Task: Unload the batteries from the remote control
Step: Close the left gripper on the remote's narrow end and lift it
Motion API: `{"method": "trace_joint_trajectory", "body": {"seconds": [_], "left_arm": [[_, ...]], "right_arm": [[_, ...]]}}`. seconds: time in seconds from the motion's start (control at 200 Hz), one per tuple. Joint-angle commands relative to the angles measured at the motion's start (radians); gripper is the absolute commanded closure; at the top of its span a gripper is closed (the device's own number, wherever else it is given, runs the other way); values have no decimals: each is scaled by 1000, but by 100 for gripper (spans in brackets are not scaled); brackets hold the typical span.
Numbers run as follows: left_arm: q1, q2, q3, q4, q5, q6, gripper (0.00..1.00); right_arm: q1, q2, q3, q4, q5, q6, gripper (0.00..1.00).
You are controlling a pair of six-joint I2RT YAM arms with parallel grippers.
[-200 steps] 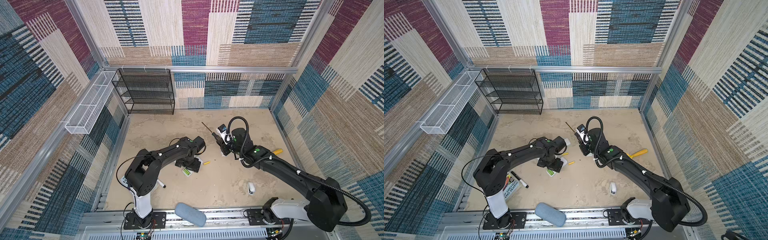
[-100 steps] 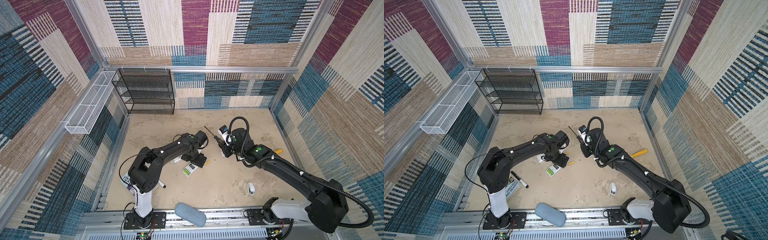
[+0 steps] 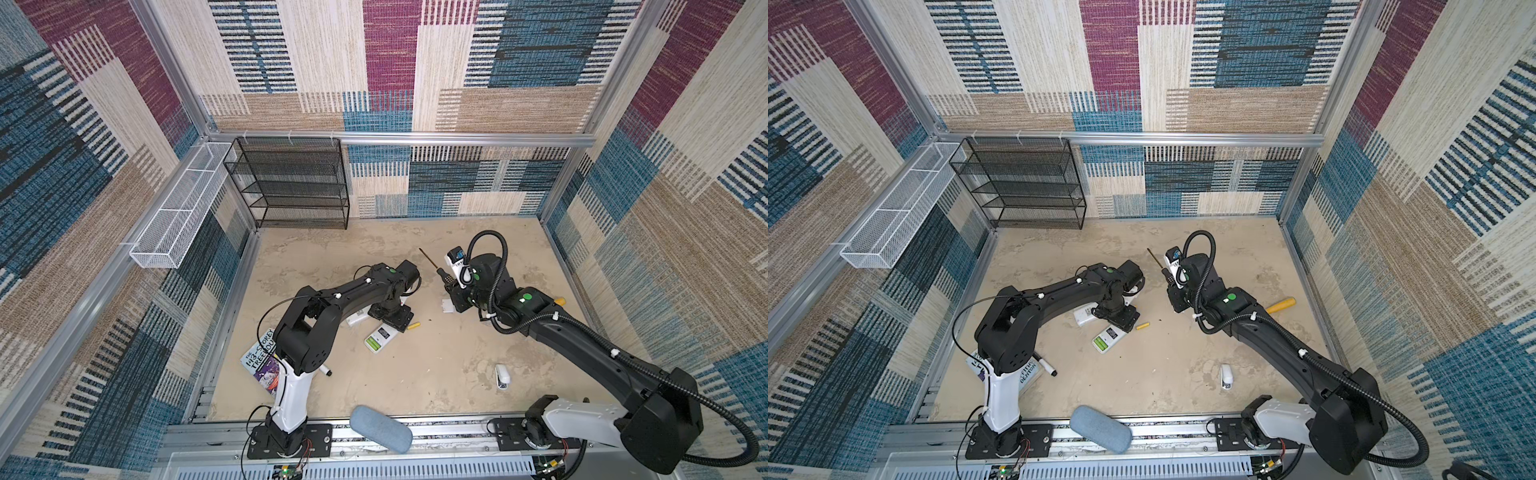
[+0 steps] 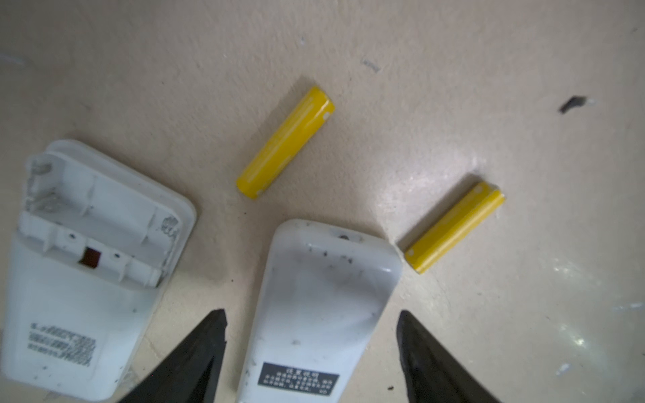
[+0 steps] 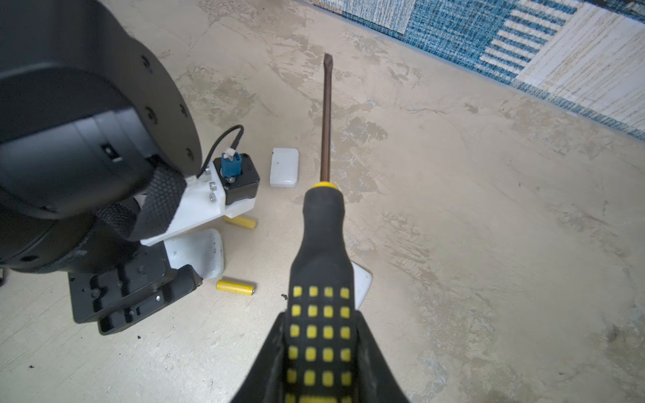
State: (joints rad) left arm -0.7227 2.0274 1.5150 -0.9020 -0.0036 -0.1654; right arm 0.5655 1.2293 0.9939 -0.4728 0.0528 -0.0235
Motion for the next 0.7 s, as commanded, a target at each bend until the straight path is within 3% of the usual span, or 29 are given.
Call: {"method": "trace_joint_trajectory", "body": {"seconds": [0.0,0.26,0.481,0.696], "left_arm": [[-1,15,11,-16,17,17,23],[-1,49,19,-15,24,9,29],[5,60,27,-16,1,0,46],[43,54,21,-20,-6,0,51]], "right_arm": [[-3,-10,11,5,16,13,99],[-9,-24,17,-6,20,14,98],[-12,-24,35,-28,37,8,98],[-16,-20,62,-64,62,-6,99]]}}
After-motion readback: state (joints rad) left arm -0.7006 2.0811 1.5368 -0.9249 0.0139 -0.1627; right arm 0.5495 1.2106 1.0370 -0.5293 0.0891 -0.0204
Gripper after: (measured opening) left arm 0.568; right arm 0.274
